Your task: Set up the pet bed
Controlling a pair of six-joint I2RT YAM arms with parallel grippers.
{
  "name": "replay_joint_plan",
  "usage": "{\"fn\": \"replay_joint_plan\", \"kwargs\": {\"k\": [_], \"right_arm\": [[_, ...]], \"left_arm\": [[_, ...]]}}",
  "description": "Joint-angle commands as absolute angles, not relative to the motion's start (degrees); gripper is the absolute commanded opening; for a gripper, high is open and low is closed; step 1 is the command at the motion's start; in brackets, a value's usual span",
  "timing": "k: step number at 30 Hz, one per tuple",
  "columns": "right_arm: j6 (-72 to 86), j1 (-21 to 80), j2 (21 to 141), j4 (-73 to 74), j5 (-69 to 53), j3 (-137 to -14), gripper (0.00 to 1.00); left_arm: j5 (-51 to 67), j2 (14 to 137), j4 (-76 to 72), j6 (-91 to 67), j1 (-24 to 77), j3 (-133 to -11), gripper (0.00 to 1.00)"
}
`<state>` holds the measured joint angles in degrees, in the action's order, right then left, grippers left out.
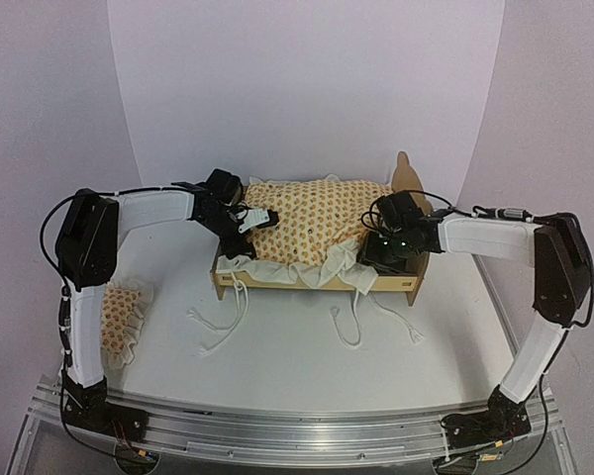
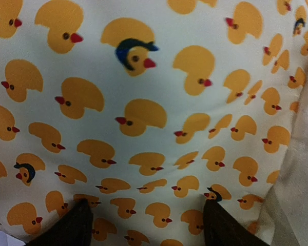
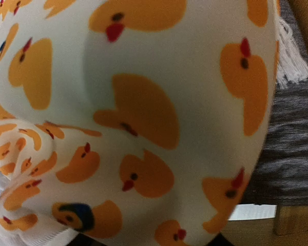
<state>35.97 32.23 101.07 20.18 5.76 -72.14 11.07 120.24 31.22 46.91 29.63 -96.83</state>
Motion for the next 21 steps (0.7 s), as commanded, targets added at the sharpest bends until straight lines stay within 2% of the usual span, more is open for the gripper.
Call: {"fn": "replay_joint_plan", "kwargs": {"k": [1, 2, 4, 5, 6, 14, 21], "right_arm": [[37.9, 32.0, 102.5, 17.0, 1.4, -72.9, 0.26], [38.7, 31.7, 102.1, 17.0, 1.1, -72.3, 0.19], [39.3, 31.1, 100.7, 17.1, 1.4, -71.1, 0.02], [38.7, 31.0, 99.5, 17.7, 2.8, -70.9, 0.00], [37.9, 30.9, 98.1, 18.9, 4.3, -71.0, 0.00], [30.5, 30.9, 92.1, 37.5, 17.9, -76.3, 0.00], [28.9, 30.9, 92.7, 42.0, 22.7, -76.2, 0.00]], "left_arm": [[9.7, 120.6, 27.3, 46.0, 29.5, -97.2, 0.53], [9.8, 120.7, 27.7, 46.3, 29.6, -97.2, 0.43], [9.5, 120.5, 28.5, 46.8, 29.4, -96.9, 0.14], [9.3, 120.1, 28.9, 47.0, 29.1, -96.7, 0.06], [9.2, 119.5, 29.3, 47.2, 28.8, -96.4, 0.01], [7.6, 113.2, 32.1, 51.4, 26.6, -93.3, 0.00], [6.1, 110.8, 32.1, 53.2, 26.2, -90.8, 0.00]]}}
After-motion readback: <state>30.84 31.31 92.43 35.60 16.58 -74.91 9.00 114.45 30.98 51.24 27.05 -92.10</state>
